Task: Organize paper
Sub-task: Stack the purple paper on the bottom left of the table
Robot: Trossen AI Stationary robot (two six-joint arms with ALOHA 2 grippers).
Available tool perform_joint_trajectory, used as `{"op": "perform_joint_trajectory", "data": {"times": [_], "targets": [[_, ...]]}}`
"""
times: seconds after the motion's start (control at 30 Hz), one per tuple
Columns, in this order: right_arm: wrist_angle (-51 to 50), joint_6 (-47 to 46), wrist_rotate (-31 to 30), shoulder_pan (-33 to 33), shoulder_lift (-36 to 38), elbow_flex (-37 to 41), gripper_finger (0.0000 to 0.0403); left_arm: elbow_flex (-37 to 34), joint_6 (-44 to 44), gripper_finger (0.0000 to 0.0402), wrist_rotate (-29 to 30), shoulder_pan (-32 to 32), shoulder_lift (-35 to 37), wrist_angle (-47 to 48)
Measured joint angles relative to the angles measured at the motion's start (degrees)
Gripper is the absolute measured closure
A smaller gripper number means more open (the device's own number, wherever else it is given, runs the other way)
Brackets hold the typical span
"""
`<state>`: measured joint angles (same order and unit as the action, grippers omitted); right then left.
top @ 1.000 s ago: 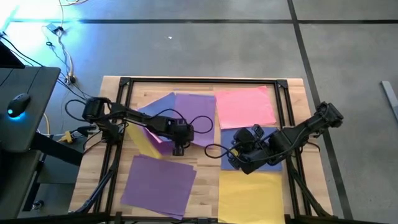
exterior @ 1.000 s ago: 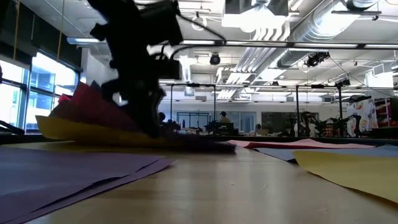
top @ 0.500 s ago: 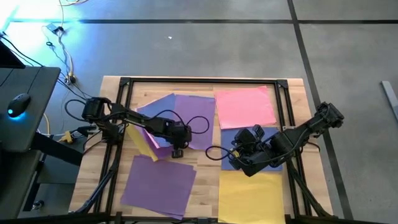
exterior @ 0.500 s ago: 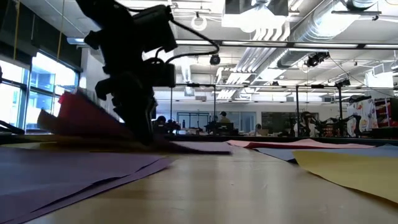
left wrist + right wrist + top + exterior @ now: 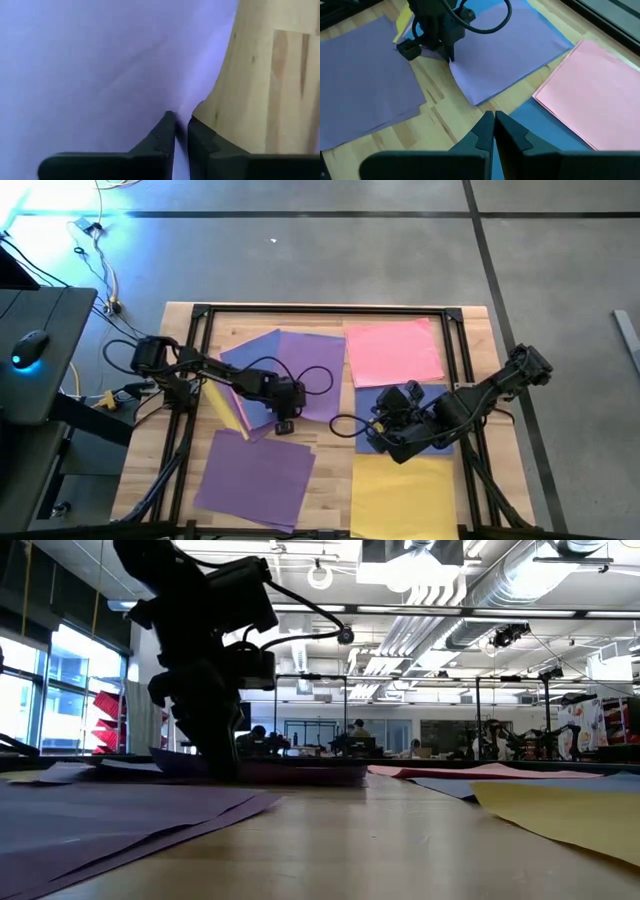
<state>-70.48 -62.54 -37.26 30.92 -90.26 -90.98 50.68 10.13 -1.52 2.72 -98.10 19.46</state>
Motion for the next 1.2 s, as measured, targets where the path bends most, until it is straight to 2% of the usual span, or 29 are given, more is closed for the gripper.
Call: {"op": "perform_joint_trajectory", "data": {"times": [0.23,0.47,0.53,0.63,0.8,1.0,1.13,1.2], "targets": [[0.0,0.0,0.3,0.0,0.0,0.0,0.0403,7.0,2.1,0.0401,1.3,0.1,6.3,10.9],[0.0,2.1,-0.7,-0.2,0.0,0.0,0.0403,13.1,9.0,0.0401,1.9,0.8,19.3,13.7],[0.0,2.2,-2.2,-0.2,0.0,0.0,0.0403,13.5,11.3,0.0401,2.5,1.3,23.0,13.7],[0.0,2.2,-4.4,-0.2,0.0,0.0,0.0403,13.3,12.9,0.0402,6.5,2.2,26.7,15.2],[0.7,2.2,-5.7,-0.4,0.0,0.0,0.0403,8.6,15.2,0.0402,7.8,4.6,26.1,18.3],[1.4,2.2,-5.7,-0.5,0.0,0.0,0.0403,5.6,21.7,0.0401,8.1,8.7,25.9,11.4],[1.5,2.2,-5.7,-0.5,0.0,0.0,0.0403,5.6,32.0,0.0401,8.2,13.4,30.1,3.0],[1.7,2.6,-5.7,-0.5,0.0,0.0,0.0403,5.6,38.0,0.0401,10.5,16.9,33.1,-1.3]]}}
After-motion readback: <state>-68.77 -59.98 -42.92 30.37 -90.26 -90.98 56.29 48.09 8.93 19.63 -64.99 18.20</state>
